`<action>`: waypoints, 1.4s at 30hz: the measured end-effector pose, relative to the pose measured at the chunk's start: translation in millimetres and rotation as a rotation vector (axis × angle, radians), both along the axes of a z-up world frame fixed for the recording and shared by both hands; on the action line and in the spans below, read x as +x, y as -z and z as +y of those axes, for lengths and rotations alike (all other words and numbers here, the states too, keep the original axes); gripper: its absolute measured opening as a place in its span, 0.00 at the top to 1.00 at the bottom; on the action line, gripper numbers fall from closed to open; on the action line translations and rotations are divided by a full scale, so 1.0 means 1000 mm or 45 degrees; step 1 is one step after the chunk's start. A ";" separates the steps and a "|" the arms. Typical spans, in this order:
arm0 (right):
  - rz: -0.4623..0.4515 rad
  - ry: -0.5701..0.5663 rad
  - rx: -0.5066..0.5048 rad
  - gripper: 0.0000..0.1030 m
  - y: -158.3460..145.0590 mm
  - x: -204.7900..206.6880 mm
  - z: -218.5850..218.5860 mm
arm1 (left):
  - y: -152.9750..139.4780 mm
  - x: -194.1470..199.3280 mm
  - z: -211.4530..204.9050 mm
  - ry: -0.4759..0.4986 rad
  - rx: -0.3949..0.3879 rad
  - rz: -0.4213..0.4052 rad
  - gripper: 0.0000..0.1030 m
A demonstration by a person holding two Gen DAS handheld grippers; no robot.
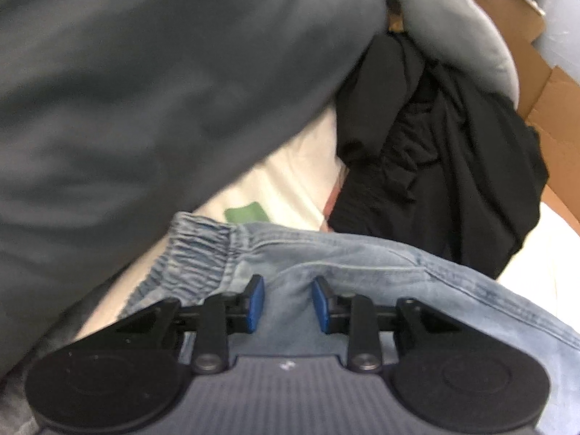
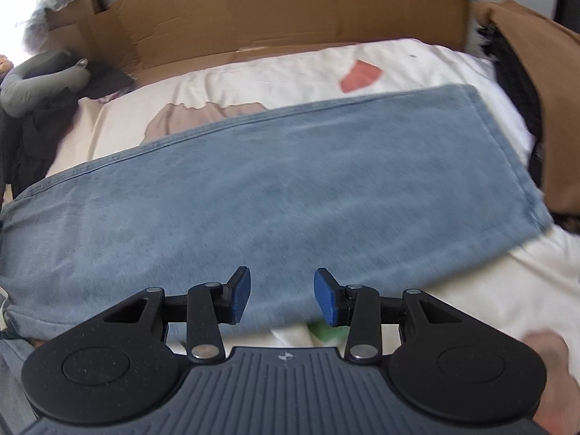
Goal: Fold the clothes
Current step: 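Open both tools and lift them away from the folded jeans, then move both open tools over the jeans toward the waistband and leg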
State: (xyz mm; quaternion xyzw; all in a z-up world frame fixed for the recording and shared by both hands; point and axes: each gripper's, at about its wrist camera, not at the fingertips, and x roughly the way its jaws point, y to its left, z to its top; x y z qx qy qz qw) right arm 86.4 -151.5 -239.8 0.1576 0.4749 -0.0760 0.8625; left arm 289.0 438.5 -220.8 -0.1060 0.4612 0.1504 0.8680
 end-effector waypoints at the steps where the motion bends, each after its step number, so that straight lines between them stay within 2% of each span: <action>1: 0.006 -0.005 -0.006 0.55 0.003 0.004 0.000 | 0.005 0.001 -0.001 -0.002 0.003 0.005 0.69; 2: 0.014 -0.007 -0.012 0.55 0.007 0.007 -0.001 | 0.009 0.001 -0.002 -0.005 0.005 0.010 0.66; 5: 0.071 0.013 -0.046 0.55 0.021 0.010 -0.006 | 0.021 0.002 -0.004 -0.008 0.016 0.023 0.65; 7: 0.118 0.026 -0.089 0.55 0.031 0.009 -0.011 | 0.019 0.004 -0.004 0.018 0.029 0.036 0.66; 8: 0.127 0.025 -0.126 0.55 0.034 0.007 -0.013 | 0.014 0.004 -0.004 0.030 0.034 0.032 0.71; 11: 0.144 0.052 -0.201 0.56 0.035 0.005 -0.021 | -0.010 -0.006 -0.003 0.059 0.051 -0.051 0.72; 15: 0.166 0.176 -0.212 0.56 0.026 0.002 -0.040 | -0.027 -0.029 -0.004 0.094 0.031 0.000 0.73; 20: 0.068 0.117 -0.116 0.56 0.005 -0.016 -0.042 | -0.046 -0.078 -0.017 0.156 0.067 0.004 0.73; 25: 0.016 0.175 -0.004 0.56 -0.014 -0.048 -0.041 | -0.059 -0.123 -0.029 0.230 0.001 -0.028 0.73; 28: 0.003 0.211 0.018 0.56 -0.027 -0.074 -0.041 | -0.064 -0.149 -0.040 0.212 -0.024 -0.044 0.73; 37: -0.005 0.275 0.019 0.55 -0.054 -0.125 -0.049 | -0.037 -0.184 -0.104 0.268 -0.157 0.036 0.73; 40: 0.011 0.273 0.026 0.55 -0.058 -0.142 -0.046 | -0.024 -0.194 -0.132 0.335 -0.141 0.099 0.73; 42: 0.030 0.274 0.030 0.55 -0.058 -0.154 -0.043 | -0.015 -0.198 -0.140 0.300 -0.145 0.125 0.75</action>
